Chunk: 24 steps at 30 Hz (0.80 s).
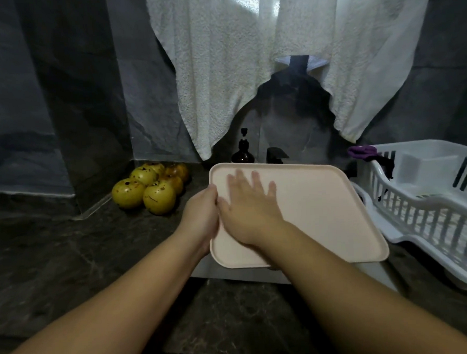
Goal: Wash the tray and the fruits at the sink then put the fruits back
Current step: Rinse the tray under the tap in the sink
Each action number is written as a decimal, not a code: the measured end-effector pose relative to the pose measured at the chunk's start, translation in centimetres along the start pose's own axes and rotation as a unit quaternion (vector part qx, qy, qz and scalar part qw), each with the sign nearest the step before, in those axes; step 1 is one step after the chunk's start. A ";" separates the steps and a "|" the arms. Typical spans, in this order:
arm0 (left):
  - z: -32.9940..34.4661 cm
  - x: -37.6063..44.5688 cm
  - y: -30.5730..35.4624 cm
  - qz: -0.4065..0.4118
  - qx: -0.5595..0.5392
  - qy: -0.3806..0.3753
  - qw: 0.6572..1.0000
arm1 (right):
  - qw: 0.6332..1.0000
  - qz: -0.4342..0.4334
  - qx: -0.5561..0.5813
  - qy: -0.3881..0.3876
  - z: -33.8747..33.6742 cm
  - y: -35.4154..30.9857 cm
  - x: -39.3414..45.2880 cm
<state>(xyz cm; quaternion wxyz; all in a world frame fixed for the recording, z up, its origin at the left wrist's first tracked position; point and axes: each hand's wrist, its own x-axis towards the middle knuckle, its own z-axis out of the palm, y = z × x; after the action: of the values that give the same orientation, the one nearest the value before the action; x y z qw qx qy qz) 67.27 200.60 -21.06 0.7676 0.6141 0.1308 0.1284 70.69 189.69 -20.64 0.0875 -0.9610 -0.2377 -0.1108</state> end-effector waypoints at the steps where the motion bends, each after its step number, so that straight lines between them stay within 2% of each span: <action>1: 0.1 0.1 0.2 0.006 -0.012 0.001 1.000 | 0.999 -0.042 -0.005 0.016 0.4 -1.0 -0.2; 3: -0.7 0.5 0.8 0.017 -0.018 0.024 0.999 | 0.991 -0.127 -0.022 0.019 0.8 -1.2 -0.8; 4: -1.2 0.7 0.9 0.022 -0.017 0.036 0.999 | 0.989 -0.143 -0.028 0.007 0.7 -0.5 -1.1; 5: -1.6 0.7 0.8 0.026 -0.012 0.043 0.999 | 0.991 -0.131 -0.027 -0.004 0.5 0.2 -1.1; 9: -0.7 0.3 0.0 0.015 -0.007 0.019 1.000 | 1.000 0.005 0.005 -0.001 0.2 -0.8 0.2; 12: -0.8 0.6 0.4 0.032 -0.010 0.020 0.999 | 0.997 -0.066 0.002 0.033 1.3 -2.0 -0.5; 15: -2.0 1.5 1.1 0.063 0.077 0.054 0.994 | 0.994 -0.104 -0.002 0.013 1.7 0.9 -1.7; 17: -2.8 1.9 1.4 0.063 0.102 0.077 0.990 | 0.998 -0.067 -0.015 0.007 1.7 4.4 -2.3; 20: -3.6 1.9 1.2 0.064 0.113 0.075 0.989 | 0.996 0.080 -0.030 -0.007 0.7 10.5 -3.0; 22: -3.1 1.5 0.7 0.063 0.103 0.052 0.991 | 0.987 0.156 -0.029 0.004 0.0 12.0 -2.7; 24: -2.1 1.3 0.2 0.052 0.089 0.037 0.994 | 0.993 0.111 -0.020 0.024 0.1 10.2 -2.1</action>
<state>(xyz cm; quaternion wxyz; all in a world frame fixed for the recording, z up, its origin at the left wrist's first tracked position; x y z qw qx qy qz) 67.71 203.02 -21.40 0.6971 0.6805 0.1379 0.1789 73.77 179.91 -22.41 0.0857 -0.9800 -0.1252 -0.1284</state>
